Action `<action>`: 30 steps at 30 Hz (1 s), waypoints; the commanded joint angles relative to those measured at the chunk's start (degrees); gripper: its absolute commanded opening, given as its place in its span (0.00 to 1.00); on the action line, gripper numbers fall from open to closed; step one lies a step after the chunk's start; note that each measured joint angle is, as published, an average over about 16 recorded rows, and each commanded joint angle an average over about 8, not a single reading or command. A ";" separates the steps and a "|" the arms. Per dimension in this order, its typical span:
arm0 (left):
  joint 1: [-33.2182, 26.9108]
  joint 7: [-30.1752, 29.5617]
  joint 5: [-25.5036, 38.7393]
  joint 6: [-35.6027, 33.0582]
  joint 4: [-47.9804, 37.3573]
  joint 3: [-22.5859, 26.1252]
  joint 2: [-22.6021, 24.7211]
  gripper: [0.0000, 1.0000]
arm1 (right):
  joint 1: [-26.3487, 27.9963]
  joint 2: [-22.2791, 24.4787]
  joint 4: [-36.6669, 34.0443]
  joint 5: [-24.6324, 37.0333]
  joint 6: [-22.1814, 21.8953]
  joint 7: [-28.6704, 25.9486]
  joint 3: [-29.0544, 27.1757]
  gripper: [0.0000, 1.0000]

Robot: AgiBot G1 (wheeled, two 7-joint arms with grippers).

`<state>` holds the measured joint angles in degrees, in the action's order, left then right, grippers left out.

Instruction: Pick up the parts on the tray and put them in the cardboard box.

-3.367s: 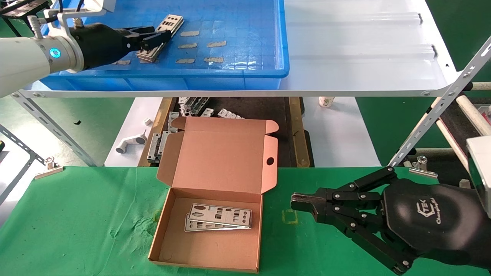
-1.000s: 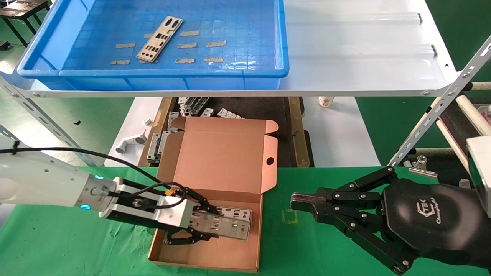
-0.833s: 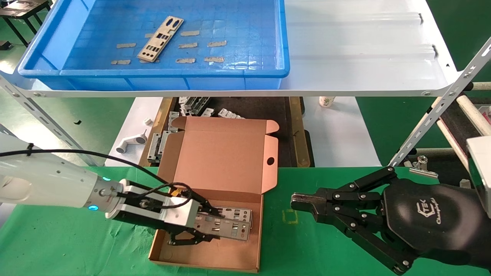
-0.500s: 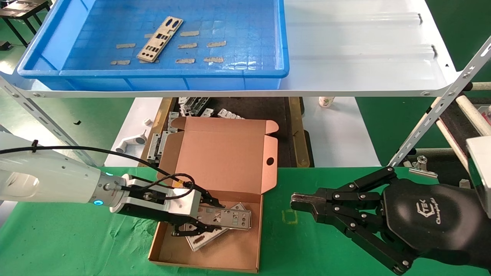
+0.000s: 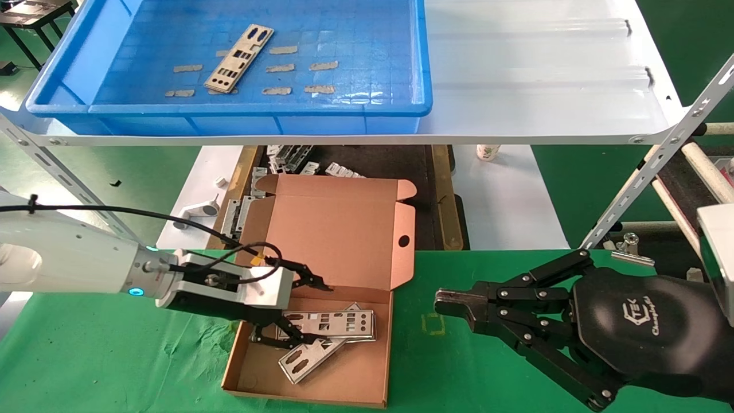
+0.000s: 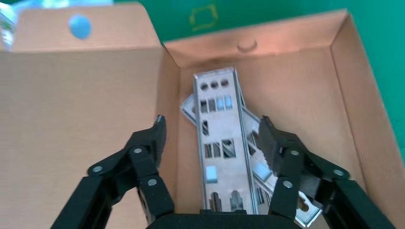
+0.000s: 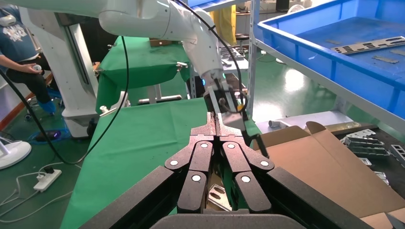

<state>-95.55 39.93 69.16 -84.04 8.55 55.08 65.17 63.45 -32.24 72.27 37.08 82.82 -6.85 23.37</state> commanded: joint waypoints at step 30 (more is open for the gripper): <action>12.68 -20.29 -11.71 -2.67 24.77 -16.03 -12.31 1.00 | 0.00 0.00 0.00 0.00 0.00 0.00 0.01 1.00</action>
<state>-82.86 19.65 57.45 -86.71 33.31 39.05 52.86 63.45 -32.23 72.27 37.08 82.82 -6.85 23.38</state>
